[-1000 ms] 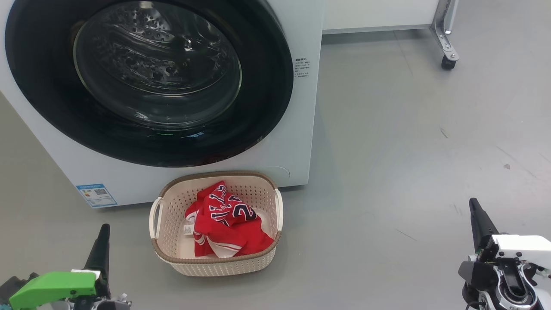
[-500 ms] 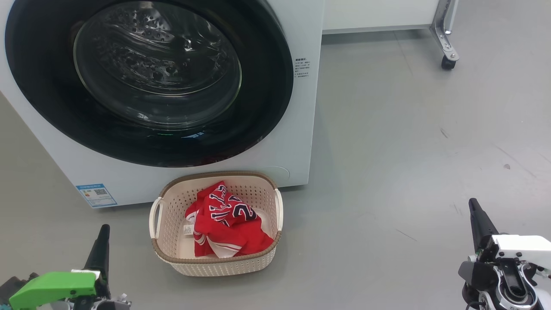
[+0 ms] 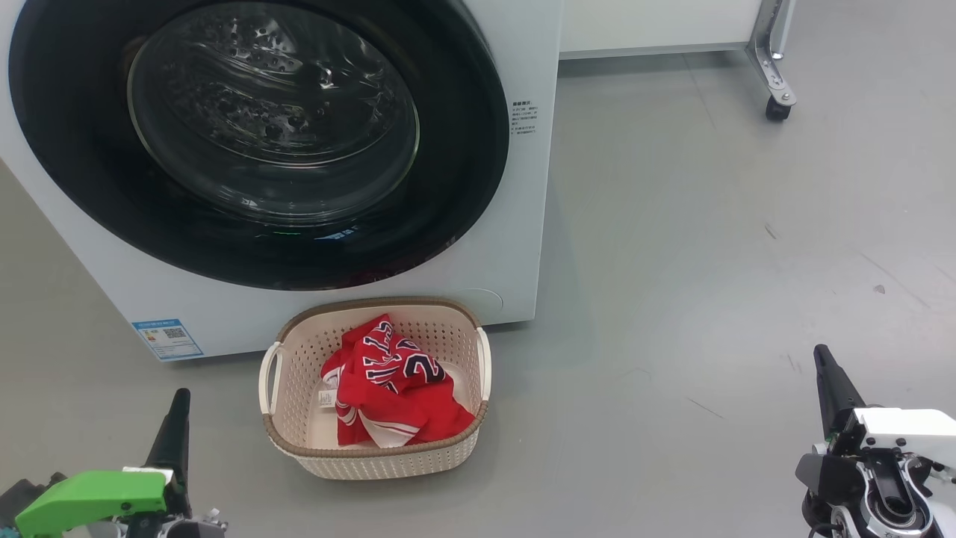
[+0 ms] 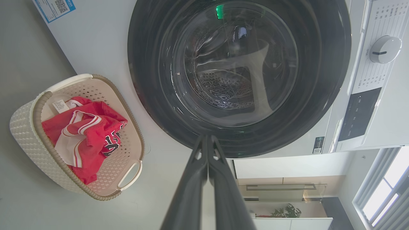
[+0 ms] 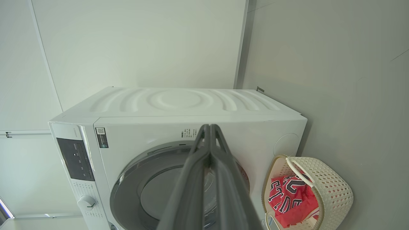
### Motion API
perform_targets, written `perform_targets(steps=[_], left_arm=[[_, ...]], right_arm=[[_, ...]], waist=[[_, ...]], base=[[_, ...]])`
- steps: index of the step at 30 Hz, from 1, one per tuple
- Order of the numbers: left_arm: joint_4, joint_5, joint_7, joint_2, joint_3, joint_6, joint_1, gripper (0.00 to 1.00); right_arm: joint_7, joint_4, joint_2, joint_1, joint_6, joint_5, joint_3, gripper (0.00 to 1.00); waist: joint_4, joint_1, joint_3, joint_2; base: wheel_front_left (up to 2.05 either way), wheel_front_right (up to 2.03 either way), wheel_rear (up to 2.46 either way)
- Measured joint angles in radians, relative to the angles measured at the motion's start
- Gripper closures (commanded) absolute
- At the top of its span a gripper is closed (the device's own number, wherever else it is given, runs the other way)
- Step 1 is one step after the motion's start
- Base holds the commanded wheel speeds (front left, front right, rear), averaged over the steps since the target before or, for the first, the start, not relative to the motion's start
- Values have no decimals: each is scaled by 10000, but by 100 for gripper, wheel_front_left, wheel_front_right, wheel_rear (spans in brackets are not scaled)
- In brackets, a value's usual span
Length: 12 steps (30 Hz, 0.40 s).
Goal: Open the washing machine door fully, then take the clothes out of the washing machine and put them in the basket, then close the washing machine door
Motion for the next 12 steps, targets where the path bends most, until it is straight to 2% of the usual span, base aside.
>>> perform_targets(steps=[12], left_arm=[[15,0,2,-2,13,0,-59,100]], right_arm=[[2,19,4,-2,10,0,-19,100]], waist=[[0,0,-1,0]], base=[[0,0,0]])
